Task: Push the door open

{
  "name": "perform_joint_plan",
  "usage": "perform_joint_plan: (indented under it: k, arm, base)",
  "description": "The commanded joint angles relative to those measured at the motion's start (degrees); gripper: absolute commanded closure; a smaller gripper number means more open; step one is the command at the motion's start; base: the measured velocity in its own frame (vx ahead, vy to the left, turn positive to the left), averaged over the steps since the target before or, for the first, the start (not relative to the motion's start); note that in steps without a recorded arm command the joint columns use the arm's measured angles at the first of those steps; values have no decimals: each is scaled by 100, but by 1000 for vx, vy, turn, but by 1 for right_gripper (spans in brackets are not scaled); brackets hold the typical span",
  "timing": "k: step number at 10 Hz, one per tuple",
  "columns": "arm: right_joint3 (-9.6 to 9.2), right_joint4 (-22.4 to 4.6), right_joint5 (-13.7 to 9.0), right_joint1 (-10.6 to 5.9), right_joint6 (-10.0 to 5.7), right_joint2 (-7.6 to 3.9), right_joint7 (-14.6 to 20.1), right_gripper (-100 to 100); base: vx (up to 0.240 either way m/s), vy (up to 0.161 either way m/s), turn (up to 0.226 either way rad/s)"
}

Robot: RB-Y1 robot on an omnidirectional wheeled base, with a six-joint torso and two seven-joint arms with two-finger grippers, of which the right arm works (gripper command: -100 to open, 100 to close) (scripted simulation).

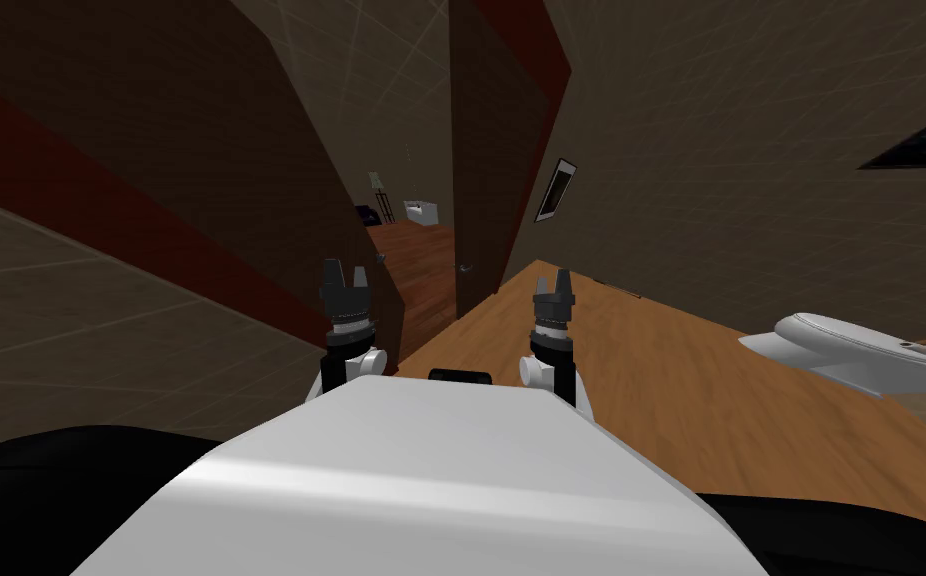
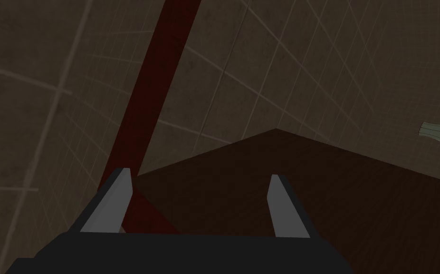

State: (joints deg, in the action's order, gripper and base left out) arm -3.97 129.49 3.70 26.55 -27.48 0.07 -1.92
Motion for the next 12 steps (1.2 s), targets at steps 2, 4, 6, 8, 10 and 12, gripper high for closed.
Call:
perform_joint_plan:
  k: [2,4,6,8,10,12]
  arm:
    - [-26,-282,13,-112,-58,-51,36,-100]
    - [-44,-480,22,-190,-99,-83,61,-100]
    - [-68,-753,34,-298,-155,-121,96,-100]
    - [-95,-1044,48,-415,-216,-161,134,-100]
    - [-128,-1406,64,-557,-290,-201,180,-100]
    - [-163,-1758,82,-708,-368,-241,229,-100]
  base:
    - [75,-58,57]
    - [60,1,41]
    - [61,-18,61]
    - [74,-44,66]
    - [88,-49,71]
    - [103,-50,85]
